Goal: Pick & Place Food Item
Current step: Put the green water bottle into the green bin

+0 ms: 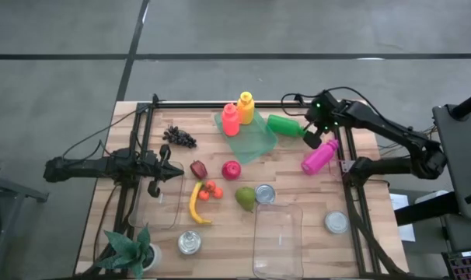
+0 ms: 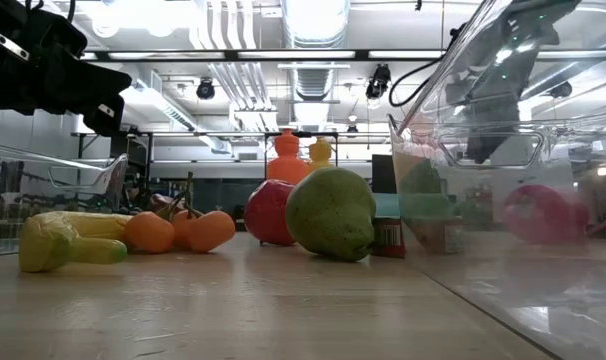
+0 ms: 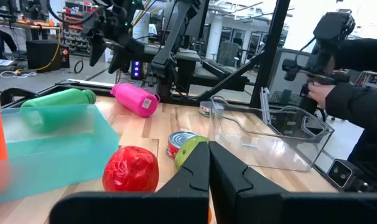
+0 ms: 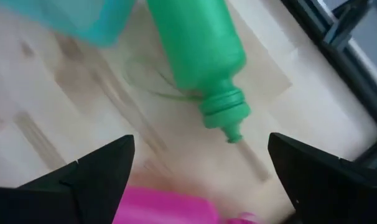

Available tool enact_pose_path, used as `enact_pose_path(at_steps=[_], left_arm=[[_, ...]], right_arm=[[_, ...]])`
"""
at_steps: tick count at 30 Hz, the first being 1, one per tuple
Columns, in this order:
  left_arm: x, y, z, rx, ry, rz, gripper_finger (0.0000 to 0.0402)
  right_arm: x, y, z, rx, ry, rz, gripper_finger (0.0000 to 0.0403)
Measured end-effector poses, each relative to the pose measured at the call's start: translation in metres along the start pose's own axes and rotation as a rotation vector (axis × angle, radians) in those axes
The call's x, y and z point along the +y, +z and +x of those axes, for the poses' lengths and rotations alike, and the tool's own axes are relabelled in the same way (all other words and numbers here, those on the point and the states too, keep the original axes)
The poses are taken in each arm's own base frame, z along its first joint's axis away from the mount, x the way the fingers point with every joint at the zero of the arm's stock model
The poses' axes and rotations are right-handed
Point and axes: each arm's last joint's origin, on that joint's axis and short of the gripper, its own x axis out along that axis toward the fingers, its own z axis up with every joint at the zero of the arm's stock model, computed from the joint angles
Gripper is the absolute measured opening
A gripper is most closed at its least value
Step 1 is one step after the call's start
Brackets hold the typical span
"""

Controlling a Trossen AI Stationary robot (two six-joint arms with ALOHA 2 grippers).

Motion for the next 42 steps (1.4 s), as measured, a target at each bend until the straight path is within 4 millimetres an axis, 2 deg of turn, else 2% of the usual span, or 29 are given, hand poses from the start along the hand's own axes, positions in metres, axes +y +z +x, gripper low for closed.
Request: enact_pose_path(at_steps=[5, 10, 16, 22, 42], left_arm=[[0.000, 0.000, 0.000, -0.001, 0.000, 0.000, 0.0001], [0.000, 0.000, 0.000, 0.000, 0.000, 0.000, 0.0001], [0.000, 0.000, 0.000, 0.000, 0.000, 0.000, 0.0001], [0.000, 0.000, 0.000, 0.000, 0.000, 0.000, 0.0001], [0.000, 0.000, 0.000, -0.001, 0.000, 0.000, 0.0001]], right_arm=[[-0.005, 0.014, 0.010, 0.079, -0.094, -0.107, 0.0368], [-0.006, 0.029, 0.032, 0.192, -0.077, -0.159, 0.0368], [-0.008, 0.038, 0.058, 0.295, -0.063, -0.218, 0.0368], [-0.009, 0.045, 0.068, 0.310, -0.052, -0.254, 0.0368], [-0.016, 0.039, 0.109, 0.387, -0.013, -0.242, 0.0368]])
